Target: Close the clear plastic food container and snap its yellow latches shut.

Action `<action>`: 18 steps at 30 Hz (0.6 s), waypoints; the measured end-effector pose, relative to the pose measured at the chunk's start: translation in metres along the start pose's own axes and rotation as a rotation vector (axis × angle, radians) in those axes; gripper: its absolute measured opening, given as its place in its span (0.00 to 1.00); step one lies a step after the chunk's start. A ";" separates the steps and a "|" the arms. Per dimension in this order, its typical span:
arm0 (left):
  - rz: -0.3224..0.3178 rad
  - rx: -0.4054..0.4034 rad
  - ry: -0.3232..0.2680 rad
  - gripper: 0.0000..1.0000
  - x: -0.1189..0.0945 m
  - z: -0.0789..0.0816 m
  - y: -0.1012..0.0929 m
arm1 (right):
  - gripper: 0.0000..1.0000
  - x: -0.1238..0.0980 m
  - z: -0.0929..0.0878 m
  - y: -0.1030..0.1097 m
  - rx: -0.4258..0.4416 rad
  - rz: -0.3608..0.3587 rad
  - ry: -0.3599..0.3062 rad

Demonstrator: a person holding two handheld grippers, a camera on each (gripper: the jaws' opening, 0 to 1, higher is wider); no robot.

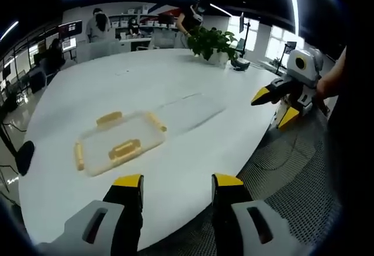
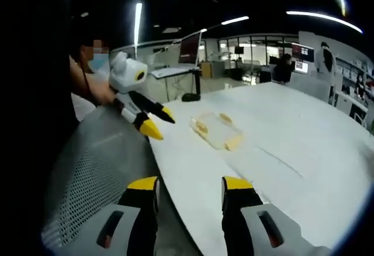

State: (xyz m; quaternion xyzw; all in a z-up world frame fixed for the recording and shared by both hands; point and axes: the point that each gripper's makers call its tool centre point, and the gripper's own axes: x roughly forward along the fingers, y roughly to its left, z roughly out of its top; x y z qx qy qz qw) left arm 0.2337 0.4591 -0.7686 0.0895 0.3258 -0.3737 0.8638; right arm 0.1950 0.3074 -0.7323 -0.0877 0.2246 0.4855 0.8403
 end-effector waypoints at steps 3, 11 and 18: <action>-0.008 0.017 0.002 0.46 0.000 0.000 0.001 | 0.41 0.004 0.005 -0.006 -0.004 -0.004 -0.005; -0.048 -0.036 -0.026 0.47 0.000 0.006 0.003 | 0.42 0.013 0.017 -0.014 -0.014 -0.001 -0.018; -0.062 -0.032 -0.037 0.53 0.003 0.013 0.009 | 0.42 0.023 0.028 -0.016 -0.031 0.014 -0.021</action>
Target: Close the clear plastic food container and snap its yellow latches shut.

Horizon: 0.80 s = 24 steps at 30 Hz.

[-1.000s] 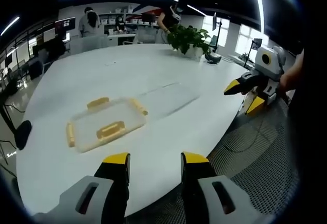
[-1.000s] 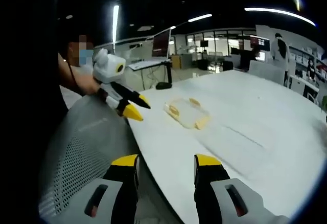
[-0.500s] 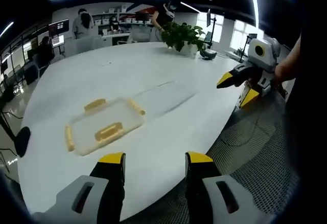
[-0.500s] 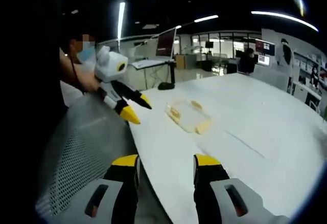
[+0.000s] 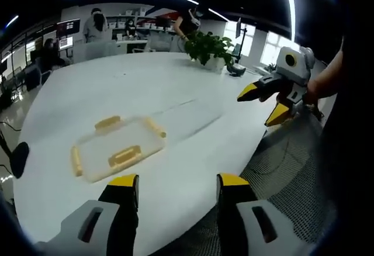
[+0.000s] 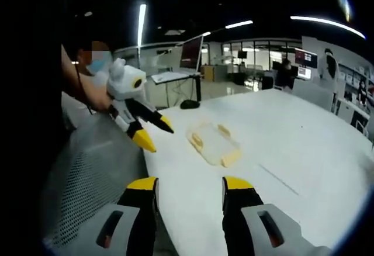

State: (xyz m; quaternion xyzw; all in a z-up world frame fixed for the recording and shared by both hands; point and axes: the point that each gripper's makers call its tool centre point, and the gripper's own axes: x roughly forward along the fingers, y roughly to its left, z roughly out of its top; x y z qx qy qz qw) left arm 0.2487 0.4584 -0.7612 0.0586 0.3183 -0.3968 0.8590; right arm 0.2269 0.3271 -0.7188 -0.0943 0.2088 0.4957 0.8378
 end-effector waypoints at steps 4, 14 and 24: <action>-0.016 0.011 -0.015 0.52 0.001 0.010 0.002 | 0.42 0.006 0.005 -0.003 0.001 -0.001 -0.005; -0.052 0.032 0.003 0.52 0.007 0.014 0.011 | 0.43 0.023 0.017 -0.007 -0.004 -0.007 -0.013; -0.064 0.054 0.025 0.51 0.008 0.012 0.021 | 0.42 0.035 0.024 -0.022 -0.013 -0.027 0.006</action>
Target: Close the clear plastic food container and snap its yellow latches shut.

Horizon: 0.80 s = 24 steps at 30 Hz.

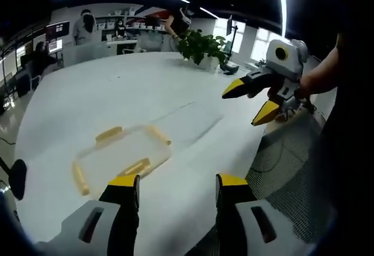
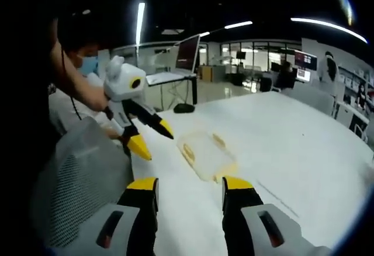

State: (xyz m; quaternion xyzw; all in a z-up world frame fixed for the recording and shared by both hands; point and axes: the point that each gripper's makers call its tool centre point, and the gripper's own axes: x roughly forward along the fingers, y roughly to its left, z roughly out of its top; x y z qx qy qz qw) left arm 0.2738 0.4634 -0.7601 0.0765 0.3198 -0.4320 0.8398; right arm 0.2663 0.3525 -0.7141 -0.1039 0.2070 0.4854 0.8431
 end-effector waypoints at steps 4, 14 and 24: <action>-0.006 0.005 0.004 0.51 -0.001 0.001 0.005 | 0.42 0.005 0.004 -0.002 -0.006 0.004 0.008; -0.020 0.048 0.034 0.50 0.001 -0.002 0.014 | 0.42 0.021 0.005 -0.004 -0.035 0.037 0.051; -0.032 0.042 0.044 0.49 0.003 0.000 0.027 | 0.42 0.033 0.002 -0.013 -0.039 0.033 0.087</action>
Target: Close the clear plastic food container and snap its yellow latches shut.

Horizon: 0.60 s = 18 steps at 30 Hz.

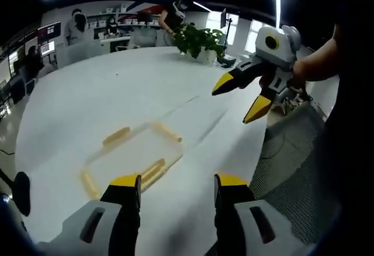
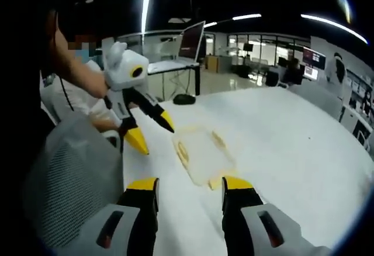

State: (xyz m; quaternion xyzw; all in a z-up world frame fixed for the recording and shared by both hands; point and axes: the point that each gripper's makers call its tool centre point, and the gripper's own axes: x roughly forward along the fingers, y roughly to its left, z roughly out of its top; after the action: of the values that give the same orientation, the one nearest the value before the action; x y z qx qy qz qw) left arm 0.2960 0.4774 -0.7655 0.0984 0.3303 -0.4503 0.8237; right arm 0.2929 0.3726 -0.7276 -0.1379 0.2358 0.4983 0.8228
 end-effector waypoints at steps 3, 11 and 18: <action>0.003 0.012 0.009 0.48 -0.001 -0.002 0.006 | 0.42 0.004 0.000 -0.002 -0.002 0.000 0.006; 0.003 -0.001 0.021 0.47 -0.004 -0.005 0.022 | 0.42 0.015 0.004 -0.001 -0.025 0.011 0.029; 0.002 0.048 0.048 0.47 -0.004 -0.009 0.033 | 0.42 0.022 0.003 -0.006 -0.024 0.011 0.045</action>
State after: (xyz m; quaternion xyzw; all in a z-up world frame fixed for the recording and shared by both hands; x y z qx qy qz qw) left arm 0.3170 0.5035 -0.7738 0.1292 0.3389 -0.4547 0.8134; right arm 0.3076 0.3880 -0.7362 -0.1574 0.2490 0.5024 0.8129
